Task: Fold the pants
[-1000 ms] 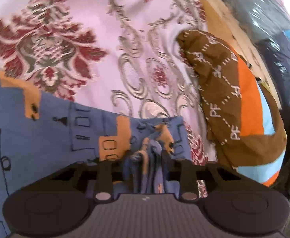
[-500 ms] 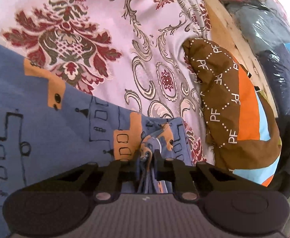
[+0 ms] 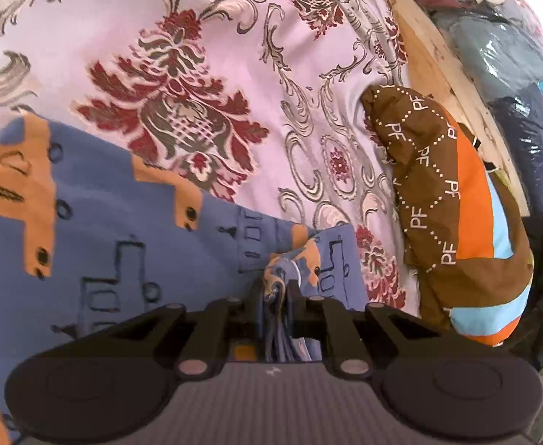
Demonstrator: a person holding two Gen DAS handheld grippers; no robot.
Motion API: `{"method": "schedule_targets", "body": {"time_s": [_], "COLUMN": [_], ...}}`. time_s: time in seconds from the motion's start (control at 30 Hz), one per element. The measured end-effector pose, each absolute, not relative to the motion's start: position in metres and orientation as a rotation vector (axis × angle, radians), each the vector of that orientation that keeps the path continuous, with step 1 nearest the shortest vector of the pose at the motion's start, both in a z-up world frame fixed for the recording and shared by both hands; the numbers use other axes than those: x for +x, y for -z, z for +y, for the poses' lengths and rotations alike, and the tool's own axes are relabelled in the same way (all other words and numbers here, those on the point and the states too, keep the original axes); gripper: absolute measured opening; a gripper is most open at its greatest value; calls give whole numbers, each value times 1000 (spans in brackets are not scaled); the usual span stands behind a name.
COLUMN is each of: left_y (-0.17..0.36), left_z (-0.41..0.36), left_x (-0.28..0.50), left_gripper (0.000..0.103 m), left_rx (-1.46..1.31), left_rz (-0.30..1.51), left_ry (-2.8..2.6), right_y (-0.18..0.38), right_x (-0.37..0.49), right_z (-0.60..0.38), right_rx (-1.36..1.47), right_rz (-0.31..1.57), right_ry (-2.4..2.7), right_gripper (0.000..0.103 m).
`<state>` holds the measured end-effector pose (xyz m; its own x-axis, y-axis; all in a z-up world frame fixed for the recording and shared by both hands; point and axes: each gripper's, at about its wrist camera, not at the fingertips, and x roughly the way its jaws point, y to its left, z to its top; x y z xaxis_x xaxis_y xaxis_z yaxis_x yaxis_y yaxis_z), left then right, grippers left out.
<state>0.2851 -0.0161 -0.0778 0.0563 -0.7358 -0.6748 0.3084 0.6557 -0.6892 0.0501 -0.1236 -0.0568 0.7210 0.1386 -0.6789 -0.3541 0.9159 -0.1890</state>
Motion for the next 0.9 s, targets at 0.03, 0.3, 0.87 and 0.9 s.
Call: {"method": "schedule_targets", "body": {"time_s": [0.03,0.3,0.87,0.9], "left_y": [76,67,79,80], "left_z": [-14,23,95,95], "left_x": [287,296,312,312], "left_gripper": [13,13,13,13], "left_rx": [-391,-268,-288,-284], "left_rz": [1289,1267,1263,1263], "left_ry": [828,856,763,765], "right_y": [57,56,66,67], "right_x": [52,67,95,95], "right_z": [-121,-90,-28,-27], "right_rx": [-306,-253,-304,-310], "right_rz": [722,738,758,758], "right_ry": [-285,-369,-467,-467], "right_gripper": [12,12,12,12]}}
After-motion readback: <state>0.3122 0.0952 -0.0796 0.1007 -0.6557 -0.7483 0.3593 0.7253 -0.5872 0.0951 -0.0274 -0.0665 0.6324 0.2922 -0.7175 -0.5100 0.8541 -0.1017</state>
